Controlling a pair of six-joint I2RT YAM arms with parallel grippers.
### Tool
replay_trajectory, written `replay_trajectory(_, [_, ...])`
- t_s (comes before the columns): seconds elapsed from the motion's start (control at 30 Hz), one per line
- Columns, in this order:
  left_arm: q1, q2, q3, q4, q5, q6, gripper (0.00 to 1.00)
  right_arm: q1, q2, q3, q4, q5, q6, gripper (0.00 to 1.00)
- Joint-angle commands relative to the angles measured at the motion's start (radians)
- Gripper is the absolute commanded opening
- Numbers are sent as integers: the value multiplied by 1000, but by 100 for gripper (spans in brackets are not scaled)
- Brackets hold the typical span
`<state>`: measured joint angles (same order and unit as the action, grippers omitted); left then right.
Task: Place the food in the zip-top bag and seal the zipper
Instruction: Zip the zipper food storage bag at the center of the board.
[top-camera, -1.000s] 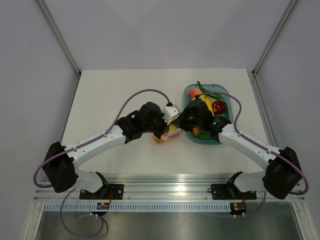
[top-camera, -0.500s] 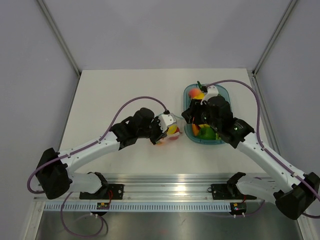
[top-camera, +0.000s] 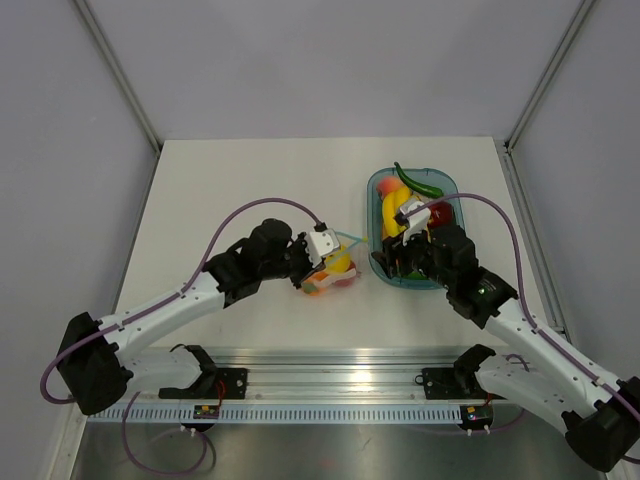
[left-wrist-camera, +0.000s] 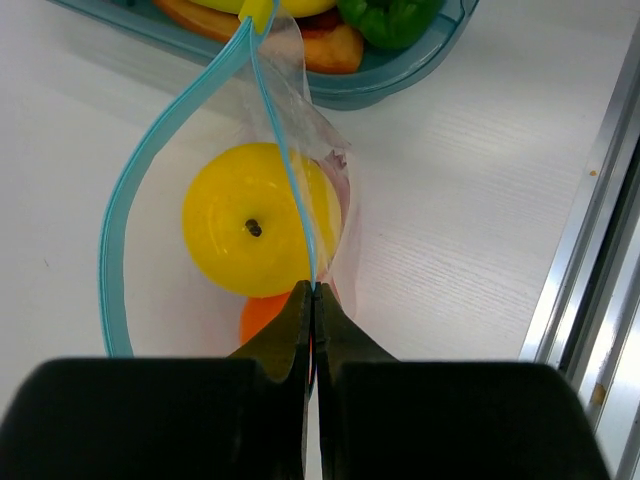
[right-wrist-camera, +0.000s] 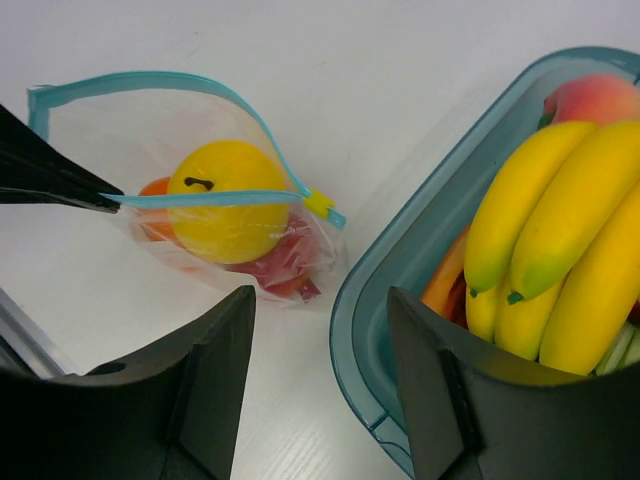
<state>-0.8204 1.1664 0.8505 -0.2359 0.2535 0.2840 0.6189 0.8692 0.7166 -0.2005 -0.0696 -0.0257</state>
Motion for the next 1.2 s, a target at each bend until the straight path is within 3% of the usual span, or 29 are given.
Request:
replay_trajectory(0.0, [6,-17,-7,58,46,20,0,-5,-19,4,58,-90,-79,62])
replay_trajectory(0.1, [7,-31,-7,49,70,29,0,-5,5,17,43,-180,-89,61])
replay_trajectory(0.47, [9,-51,-36,26,61,58,0,-33,136,47,1,-144,-161,58])
replay_trajectory(0.6, [9,-59,-41,3,61,80,0,-34,137,27,10,-197,-201,58])
replay_trajectory(1.17, [9,-80,-44,-25,61,87,0,-44,232,-43,237,-228,-250,57])
